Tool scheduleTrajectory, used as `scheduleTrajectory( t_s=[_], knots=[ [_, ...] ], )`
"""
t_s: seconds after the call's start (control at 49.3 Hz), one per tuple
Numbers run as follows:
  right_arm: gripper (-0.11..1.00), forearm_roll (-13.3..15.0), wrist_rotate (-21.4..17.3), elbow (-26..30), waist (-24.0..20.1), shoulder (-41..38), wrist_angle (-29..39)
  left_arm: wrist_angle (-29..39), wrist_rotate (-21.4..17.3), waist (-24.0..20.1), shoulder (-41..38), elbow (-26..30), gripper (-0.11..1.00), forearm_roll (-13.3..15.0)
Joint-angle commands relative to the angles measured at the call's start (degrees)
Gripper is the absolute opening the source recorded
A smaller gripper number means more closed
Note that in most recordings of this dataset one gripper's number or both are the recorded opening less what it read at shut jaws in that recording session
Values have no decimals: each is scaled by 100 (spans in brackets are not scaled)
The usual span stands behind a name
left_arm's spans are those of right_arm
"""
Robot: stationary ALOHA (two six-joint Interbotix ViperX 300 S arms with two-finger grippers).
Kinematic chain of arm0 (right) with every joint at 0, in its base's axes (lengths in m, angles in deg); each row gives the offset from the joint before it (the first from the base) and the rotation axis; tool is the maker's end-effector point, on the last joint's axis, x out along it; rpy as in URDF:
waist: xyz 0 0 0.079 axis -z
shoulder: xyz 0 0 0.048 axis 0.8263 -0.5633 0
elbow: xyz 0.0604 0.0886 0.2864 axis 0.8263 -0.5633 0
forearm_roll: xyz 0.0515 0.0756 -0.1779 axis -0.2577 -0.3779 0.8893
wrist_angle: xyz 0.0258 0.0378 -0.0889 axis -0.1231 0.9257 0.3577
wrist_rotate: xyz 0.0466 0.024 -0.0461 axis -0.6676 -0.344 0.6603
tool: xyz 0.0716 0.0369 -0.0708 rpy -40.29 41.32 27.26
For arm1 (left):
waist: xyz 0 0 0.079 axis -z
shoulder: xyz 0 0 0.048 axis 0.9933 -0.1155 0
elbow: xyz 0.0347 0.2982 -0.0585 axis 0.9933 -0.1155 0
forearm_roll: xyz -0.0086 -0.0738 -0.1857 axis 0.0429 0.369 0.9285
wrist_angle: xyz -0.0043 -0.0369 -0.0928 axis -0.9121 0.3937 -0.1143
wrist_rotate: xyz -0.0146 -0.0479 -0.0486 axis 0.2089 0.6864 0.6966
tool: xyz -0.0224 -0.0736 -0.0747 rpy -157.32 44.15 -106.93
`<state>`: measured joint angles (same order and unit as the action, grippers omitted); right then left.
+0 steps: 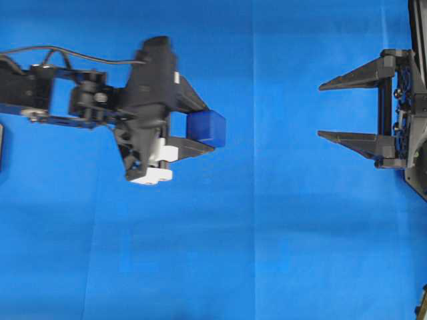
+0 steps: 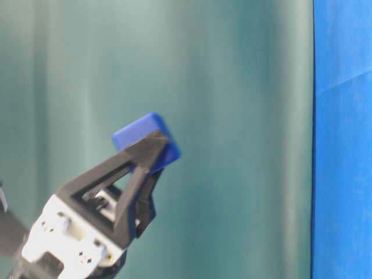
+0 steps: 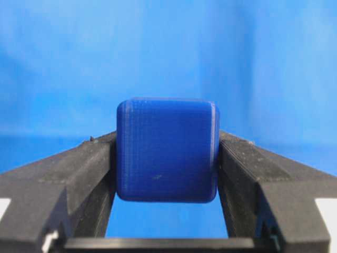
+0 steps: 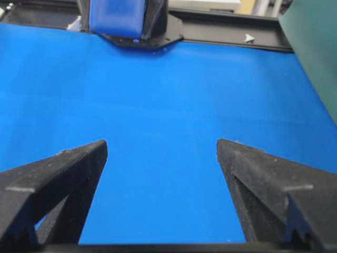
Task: Handover the blue block to the right arm after grasping it with the left arm, then place it in the designated position.
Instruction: 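Rotate the left gripper upright, holding the cube up toward center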
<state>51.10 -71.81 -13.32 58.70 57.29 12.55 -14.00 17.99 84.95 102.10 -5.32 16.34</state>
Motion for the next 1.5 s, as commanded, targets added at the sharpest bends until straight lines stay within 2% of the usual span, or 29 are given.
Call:
scheduleTrajectory(
  t_s=[0.0,0.162,0.325,1.034,1.136,1.278,1.481],
  knots=[
    [95,-9,0,114,9,-26,-53,-765,-9,-18,369,-281,48,-9],
    [95,-9,0,123,9,-18,-62,-1898,-18,-53,694,-923,48,9],
    [95,0,0,132,9,-26,-53,-2505,-9,-114,826,-1283,48,44],
    [95,53,44,158,9,-18,-53,-2540,53,-141,800,-1336,48,53],
    [95,202,79,229,9,-18,-26,-2540,53,-141,809,-1336,48,53],
    [95,589,193,360,9,0,88,-2540,53,-141,809,-1336,48,53],
    [95,1450,668,563,9,0,439,-2540,53,-141,809,-1345,48,53]
  ],
)
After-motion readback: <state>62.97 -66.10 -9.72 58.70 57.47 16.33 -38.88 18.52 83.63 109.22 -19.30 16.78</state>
